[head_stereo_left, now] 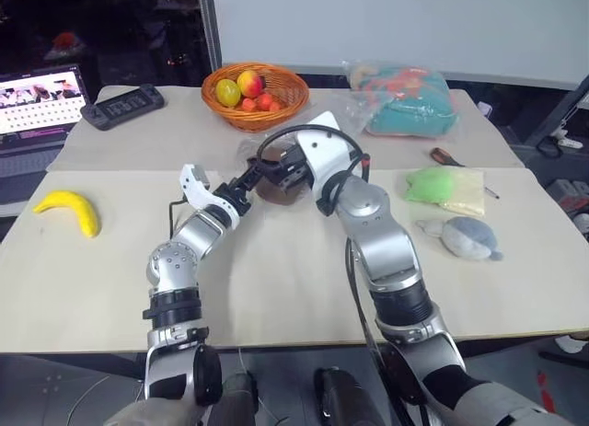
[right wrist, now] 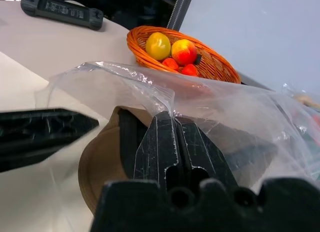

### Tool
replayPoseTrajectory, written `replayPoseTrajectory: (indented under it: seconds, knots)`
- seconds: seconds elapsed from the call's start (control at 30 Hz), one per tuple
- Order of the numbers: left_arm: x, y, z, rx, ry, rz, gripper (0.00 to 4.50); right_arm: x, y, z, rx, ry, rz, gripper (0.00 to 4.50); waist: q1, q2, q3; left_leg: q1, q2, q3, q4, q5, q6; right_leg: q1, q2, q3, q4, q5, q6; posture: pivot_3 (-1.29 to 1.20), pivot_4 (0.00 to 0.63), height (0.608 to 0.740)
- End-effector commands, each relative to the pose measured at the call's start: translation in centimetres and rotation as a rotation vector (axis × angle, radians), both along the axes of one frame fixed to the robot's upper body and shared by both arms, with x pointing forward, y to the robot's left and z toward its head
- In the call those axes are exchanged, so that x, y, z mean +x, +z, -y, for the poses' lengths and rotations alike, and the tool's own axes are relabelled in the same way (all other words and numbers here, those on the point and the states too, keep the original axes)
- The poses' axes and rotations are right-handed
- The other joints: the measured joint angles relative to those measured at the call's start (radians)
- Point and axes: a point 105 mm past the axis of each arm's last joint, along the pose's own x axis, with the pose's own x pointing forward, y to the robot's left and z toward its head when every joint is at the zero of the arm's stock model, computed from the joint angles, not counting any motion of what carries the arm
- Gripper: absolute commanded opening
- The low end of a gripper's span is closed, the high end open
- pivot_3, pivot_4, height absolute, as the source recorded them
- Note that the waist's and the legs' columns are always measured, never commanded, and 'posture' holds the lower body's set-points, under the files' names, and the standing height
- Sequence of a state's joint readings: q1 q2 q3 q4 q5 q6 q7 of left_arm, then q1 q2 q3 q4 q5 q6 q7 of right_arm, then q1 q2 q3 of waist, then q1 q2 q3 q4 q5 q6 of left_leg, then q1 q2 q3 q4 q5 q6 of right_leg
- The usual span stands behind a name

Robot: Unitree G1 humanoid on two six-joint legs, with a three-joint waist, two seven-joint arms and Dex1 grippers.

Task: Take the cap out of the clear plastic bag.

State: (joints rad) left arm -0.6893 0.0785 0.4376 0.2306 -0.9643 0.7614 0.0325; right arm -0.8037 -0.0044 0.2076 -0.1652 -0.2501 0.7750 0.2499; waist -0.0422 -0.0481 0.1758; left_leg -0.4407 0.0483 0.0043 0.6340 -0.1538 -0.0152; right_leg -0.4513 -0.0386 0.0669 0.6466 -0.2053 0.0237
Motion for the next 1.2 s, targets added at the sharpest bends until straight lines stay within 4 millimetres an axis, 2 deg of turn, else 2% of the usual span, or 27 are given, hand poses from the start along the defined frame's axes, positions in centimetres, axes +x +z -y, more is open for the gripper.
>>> replayPoseTrajectory:
  seconds: [0.03, 0.1, 0.23, 0.3, 0.33, 0.37, 0.5, 0.53, 0.57, 0.63, 0.67, 0.73, 0.93, 1.2]
  knots:
    - [0.5, 0.0, 0.5, -0.004, -0.007, -0.019, 4.50, -0.8, 1.9, 0.0, 0.034, 0.003, 0.062, 0.01, 0.000, 0.000, 0.000, 0.000, 0.000, 0.000, 0.000, 0.000, 0.000, 0.000, 0.000, 0.000, 0.000, 0.000, 0.000, 0.00, 0.150, 0.740]
    - [0.6, -0.5, 0.7, 0.003, -0.015, -0.040, 4.50, -0.8, 1.9, 0.0, 0.036, 0.000, 0.061, 0.01, 0.000, 0.000, 0.000, 0.000, 0.000, 0.000, 0.000, 0.000, 0.000, 0.000, 0.000, 0.000, 0.000, 0.000, 0.000, 0.00, 0.150, 0.740]
    - [1.4, -1.8, 2.8, 0.038, -0.091, -0.092, 4.50, -0.9, 2.2, -0.1, 0.043, 0.000, 0.063, 0.01, 0.000, 0.000, 0.000, 0.000, 0.000, 0.000, 0.000, 0.000, 0.000, 0.000, 0.000, 0.000, 0.000, 0.000, 0.000, 0.00, 0.150, 0.740]
    - [1.8, -1.7, 3.3, 0.023, -0.100, -0.093, 4.50, -0.9, 2.3, -0.2, 0.046, 0.004, 0.067, 0.01, -0.001, 0.000, 0.000, 0.000, 0.000, 0.000, 0.000, 0.000, 0.000, 0.000, 0.000, 0.000, 0.000, 0.000, 0.000, 0.00, 0.150, 0.740]
    - [2.0, -1.6, 3.5, 0.013, -0.102, -0.090, 3.96, -1.0, 2.3, -0.3, 0.048, 0.006, 0.067, 0.00, -0.001, 0.000, 0.000, 0.000, 0.000, 0.000, 0.000, 0.000, 0.000, 0.000, 0.000, 0.000, 0.000, 0.000, 0.000, 0.00, 0.150, 0.740]
    - [2.1, -1.5, 3.6, 0.007, -0.104, -0.087, 3.81, -1.0, 2.3, -0.3, 0.049, 0.007, 0.068, 0.00, -0.002, 0.000, 0.000, 0.000, 0.000, 0.000, 0.000, 0.000, 0.000, 0.000, 0.000, 0.000, 0.000, 0.000, 0.000, 0.00, 0.150, 0.740]
    - [2.7, -0.7, 4.5, -0.001, -0.131, -0.065, 2.27, -1.1, 2.4, -0.4, 0.053, 0.012, 0.069, 0.00, -0.001, 0.000, 0.000, 0.000, 0.000, 0.000, -0.001, 0.000, 0.000, 0.000, 0.000, 0.000, -0.001, 0.000, 0.000, 0.00, 0.150, 0.740]
    - [2.7, -0.5, 4.7, -0.001, -0.136, -0.060, 2.15, -1.1, 2.4, -0.4, 0.053, 0.012, 0.069, 0.00, -0.001, 0.000, 0.000, 0.000, 0.000, 0.000, -0.001, 0.000, 0.000, 0.000, 0.000, 0.000, -0.001, 0.000, 0.000, 0.00, 0.150, 0.740]
    - [2.8, -0.3, 4.8, -0.001, -0.139, -0.056, 1.59, -1.1, 2.4, -0.4, 0.054, 0.012, 0.069, 0.00, -0.001, 0.000, 0.000, 0.000, 0.000, 0.000, -0.001, 0.000, 0.000, 0.000, 0.000, 0.000, -0.001, 0.000, 0.000, 0.00, 0.150, 0.740]
    - [2.7, 0.1, 5.0, -0.009, -0.146, -0.045, 1.00, -1.0, 2.4, -0.3, 0.056, 0.008, 0.069, 0.00, -0.002, 0.000, 0.000, 0.000, 0.000, 0.000, -0.001, 0.000, 0.000, 0.000, 0.000, 0.000, -0.001, 0.000, 0.000, 0.00, 0.150, 0.740]
    - [2.5, 0.3, 4.9, -0.022, -0.139, -0.056, 0.28, -0.9, 2.3, -0.2, 0.052, 0.004, 0.070, 0.00, -0.002, 0.000, 0.000, 0.000, 0.000, 0.000, -0.001, 0.000, 0.000, 0.000, 0.000, 0.000, -0.001, 0.000, 0.000, 0.00, 0.150, 0.740]
    - [2.2, 0.6, 4.7, -0.052, -0.107, -0.097, 0.03, -0.8, 2.0, -0.1, 0.041, 0.000, 0.069, 0.00, -0.002, 0.000, 0.000, 0.000, 0.000, 0.000, -0.001, 0.000, 0.000, 0.000, 0.000, 0.000, -0.001, 0.000, 0.000, 0.00, 0.150, 0.740]
    - [-0.1, 2.7, 4.5, -0.189, -0.039, -0.179, 0.03, -0.5, 0.7, -0.2, -0.013, 0.004, 0.082, 0.00, -0.003, 0.000, 0.000, -0.001, 0.000, 0.000, -0.001, 0.000, 0.000, 0.000, -0.001, 0.000, -0.002, 0.000, 0.001, 0.00, 0.150, 0.740]
    - [-3.8, 2.5, 3.0, -0.175, 0.010, -0.317, 0.03, -0.3, -0.3, -0.8, -0.094, 0.030, 0.133, 0.00, 0.001, 0.000, 0.000, -0.001, -0.001, -0.001, 0.000, 0.000, 0.000, 0.001, -0.001, 0.000, -0.002, 0.001, 0.002, 0.00, 0.150, 0.740]
